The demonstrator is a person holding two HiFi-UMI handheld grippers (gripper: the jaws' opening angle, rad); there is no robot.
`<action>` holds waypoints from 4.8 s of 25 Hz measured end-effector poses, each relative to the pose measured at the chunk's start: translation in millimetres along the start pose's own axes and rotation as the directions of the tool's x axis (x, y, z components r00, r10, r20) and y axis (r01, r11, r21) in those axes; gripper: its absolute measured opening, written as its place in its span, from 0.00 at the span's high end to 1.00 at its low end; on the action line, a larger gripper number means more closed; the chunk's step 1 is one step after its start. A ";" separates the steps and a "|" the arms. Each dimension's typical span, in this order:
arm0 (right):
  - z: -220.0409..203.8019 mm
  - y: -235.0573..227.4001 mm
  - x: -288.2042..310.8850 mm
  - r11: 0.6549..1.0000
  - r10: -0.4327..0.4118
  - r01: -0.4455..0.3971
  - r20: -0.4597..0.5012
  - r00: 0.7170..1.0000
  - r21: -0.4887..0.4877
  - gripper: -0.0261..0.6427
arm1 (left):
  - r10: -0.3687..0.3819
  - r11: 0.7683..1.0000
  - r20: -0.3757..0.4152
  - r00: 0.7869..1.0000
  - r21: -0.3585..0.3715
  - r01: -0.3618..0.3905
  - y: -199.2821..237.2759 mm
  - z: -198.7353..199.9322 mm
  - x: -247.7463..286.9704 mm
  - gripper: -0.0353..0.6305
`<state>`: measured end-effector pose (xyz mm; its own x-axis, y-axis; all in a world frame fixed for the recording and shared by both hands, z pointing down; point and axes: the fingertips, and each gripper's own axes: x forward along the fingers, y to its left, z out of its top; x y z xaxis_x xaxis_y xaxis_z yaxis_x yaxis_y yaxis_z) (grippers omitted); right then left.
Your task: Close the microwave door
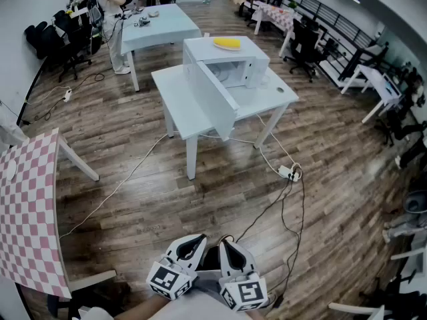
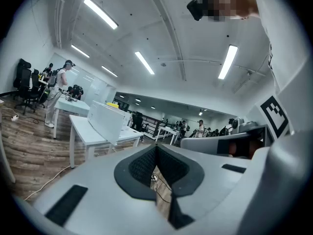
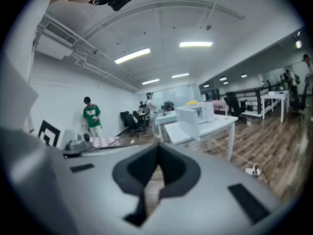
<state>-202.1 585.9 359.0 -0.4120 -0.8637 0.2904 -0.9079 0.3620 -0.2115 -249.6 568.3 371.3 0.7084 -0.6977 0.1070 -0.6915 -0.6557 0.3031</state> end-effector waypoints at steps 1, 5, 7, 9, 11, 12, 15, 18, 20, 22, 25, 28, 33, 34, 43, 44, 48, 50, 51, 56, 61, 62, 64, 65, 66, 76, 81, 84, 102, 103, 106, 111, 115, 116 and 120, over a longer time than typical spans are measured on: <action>0.4 0.1 1.3 1.000 0.001 -0.001 0.001 1.000 0.001 0.93 | -0.003 1.000 0.001 1.000 0.003 0.003 0.1 0.2 0.4 0.92; 0.6 -1.9 4.1 1.000 0.000 0.000 0.001 1.000 0.015 0.93 | -0.010 1.000 -0.003 1.000 0.001 0.010 1.7 -0.7 2.0 0.92; -0.5 -2.7 3.6 1.000 -0.001 0.001 -0.001 1.000 0.021 0.93 | -0.012 1.000 -0.012 1.000 -0.012 0.012 0.4 -2.4 2.3 0.92; -1.9 -2.3 3.5 1.000 0.002 -0.002 -0.006 1.000 0.020 0.93 | -0.022 1.000 -0.016 1.000 -0.019 0.021 -2.1 -4.4 3.7 0.92; -2.9 -2.6 3.2 1.000 0.002 -0.002 -0.007 1.000 0.024 0.93 | -0.033 0.999 -0.024 0.999 -0.016 0.033 -4.4 -6.2 4.9 0.92; -3.2 -3.1 3.0 1.000 0.004 -0.004 -0.007 1.000 0.030 0.93 | -0.037 0.999 -0.025 0.999 -0.012 0.037 -5.2 -6.4 5.3 0.92; -3.6 -1.4 3.7 0.998 0.038 -0.038 -0.009 0.999 0.056 0.93 | -0.039 0.999 -0.021 0.999 -0.022 0.039 -5.1 -6.8 7.1 0.92; -5.5 0.3 4.9 0.997 0.055 -0.054 -0.014 0.998 0.058 0.93 | -0.033 0.999 -0.024 0.999 -0.040 0.032 -2.5 -9.8 7.8 0.92; -6.6 -2.0 5.8 0.997 0.053 -0.051 -0.021 0.998 0.061 0.93 | -0.032 0.999 -0.024 0.999 -0.042 0.031 -2.0 -10.4 9.4 0.92; -8.1 -6.9 5.2 0.996 0.049 -0.047 -0.035 0.998 0.070 0.93 | -0.039 0.998 -0.025 0.999 -0.050 0.037 -4.9 -10.8 13.3 0.92; -9.7 -13.9 5.3 0.995 0.049 -0.045 -0.046 0.998 0.085 0.93 | -0.052 0.997 -0.031 0.998 -0.060 0.050 -8.8 -11.9 19.8 0.92; -9.4 -19.1 8.3 0.995 0.053 -0.048 -0.049 0.997 0.087 0.93 | -0.052 0.997 -0.036 0.998 -0.067 0.049 -8.7 -12.3 25.8 0.92; -5.2 -28.8 18.4 0.993 0.078 -0.072 -0.059 0.995 0.090 0.93 | -0.031 0.997 -0.039 0.999 -0.072 0.028 -2.8 -10.7 39.2 0.92; -4.2 -31.6 20.2 0.993 0.081 -0.076 -0.060 0.995 0.092 0.93 | -0.026 0.997 -0.037 0.999 -0.073 0.023 -1.7 -10.0 42.2 0.92; 2.6 -64.9 39.7 0.989 0.101 -0.090 -0.091 0.991 0.118 0.93 | -0.002 0.998 -0.066 0.998 -0.065 -0.003 2.5 -12.7 80.5 0.92; 3.6 -70.2 41.4 0.989 0.099 -0.087 -0.093 0.991 0.122 0.93 | -0.001 0.998 -0.067 0.998 -0.069 -0.003 3.0 -12.8 86.1 0.92; 11.0 -90.6 50.5 0.987 0.092 -0.079 -0.089 0.992 0.143 0.93 | -0.004 0.997 -0.069 0.998 -0.074 -0.001 8.4 -8.7 107.6 0.92; 16.6 -99.7 54.3 0.986 0.089 -0.075 -0.085 0.992 0.149 0.93 | -0.004 0.997 -0.072 0.997 -0.071 -0.001 10.6 -5.9 117.5 0.92; 19.5 -104.2 55.9 0.986 0.088 -0.075 -0.083 0.993 0.149 0.93 | -0.004 0.998 -0.074 0.997 -0.068 -0.001 10.8 -4.9 122.8 0.92; 36.6 -127.6 64.7 0.989 0.082 -0.074 -0.062 0.995 0.128 0.93 | -0.014 0.999 -0.075 0.997 -0.054 0.010 10.5 4.3 150.9 0.92; 55.3 -149.9 81.3 0.995 0.077 -0.075 -0.034 0.996 0.059 0.93 | 0.001 0.998 -0.050 0.999 -0.068 -0.005 20.5 23.1 177.6 0.92; 60.0 -154.0 85.6 0.996 0.077 -0.076 -0.028 0.997 0.042 0.93 | 0.005 0.998 -0.047 0.999 -0.066 -0.009 21.8 26.5 182.9 0.92; 70.2 -160.3 94.0 0.997 0.081 -0.081 -0.012 0.997 0.008 0.93 | 0.008 0.999 -0.043 0.999 -0.053 -0.010 23.7 32.3 193.8 0.92; 75.0 -163.2 98.3 0.996 0.084 -0.084 -0.004 0.996 -0.005 0.93 | 0.010 0.999 -0.040 0.999 -0.046 -0.012 25.0 35.4 199.5 0.92; 79.6 -166.2 102.6 0.996 0.087 -0.087 0.003 0.996 -0.015 0.93 | 0.015 0.999 -0.035 0.999 -0.039 -0.016 26.6 38.9 205.1 0.92; 97.4 -191.8 126.0 0.985 0.154 -0.153 0.004 0.988 -0.081 0.92 | 0.034 0.999 -0.025 0.999 0.009 -0.033 21.1 56.4 252.2 0.92; 96.7 -212.1 122.6 0.984 0.160 -0.159 0.003 0.987 -0.085 0.92 | 0.023 1.000 -0.024 0.999 0.019 -0.023 6.6 52.4 272.6 0.92; 94.2 -222.6 121.7 0.984 0.157 -0.156 -0.003 0.988 -0.087 0.92 | 0.023 0.999 -0.023 0.999 0.027 -0.023 0.2 51.2 281.9 0.92; 89.6 -243.2 154.8 0.986 0.158 -0.160 -0.046 0.986 -0.041 0.93 | 0.030 0.999 -0.074 0.997 -0.035 -0.033 21.8 38.9 305.9 0.92; 90.9 -246.2 159.1 0.987 0.155 -0.157 -0.048 0.987 -0.040 0.93 | 0.026 0.999 -0.076 0.997 -0.039 -0.029 24.7 39.4 310.4 0.92; 96.8 -252.8 173.6 0.987 0.150 -0.153 -0.052 0.987 -0.042 0.93 | 0.019 0.999 -0.077 0.997 -0.044 -0.022 35.5 43.9 322.9 0.92; 105.7 -256.8 201.4 0.983 0.176 -0.179 -0.058 0.983 -0.047 0.93 | 0.040 0.998 -0.073 0.996 -0.053 -0.044 59.2 52.5 337.4 0.92; 112.7 -256.6 224.8 0.978 0.200 -0.203 -0.066 0.978 -0.044 0.93 | 0.063 0.996 -0.073 0.995 -0.058 -0.067 80.2 60.1 346.5 0.92; 114.3 -256.5 229.9 0.977 0.205 -0.208 -0.069 0.976 -0.044 0.93 | 0.069 0.995 -0.073 0.995 -0.061 -0.073 84.7 61.7 348.4 0.92; 120.2 -256.9 249.1 0.973 0.224 -0.227 -0.077 0.972 -0.039 0.93 | 0.089 0.992 -0.071 0.994 -0.079 -0.094 102.1 67.5 356.0 0.92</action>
<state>-62.1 235.6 373.5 -0.6094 -0.7310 0.3071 -0.7929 0.5621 -0.2353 -77.6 233.4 376.3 0.6526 -0.7307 0.2005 -0.7419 -0.5624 0.3651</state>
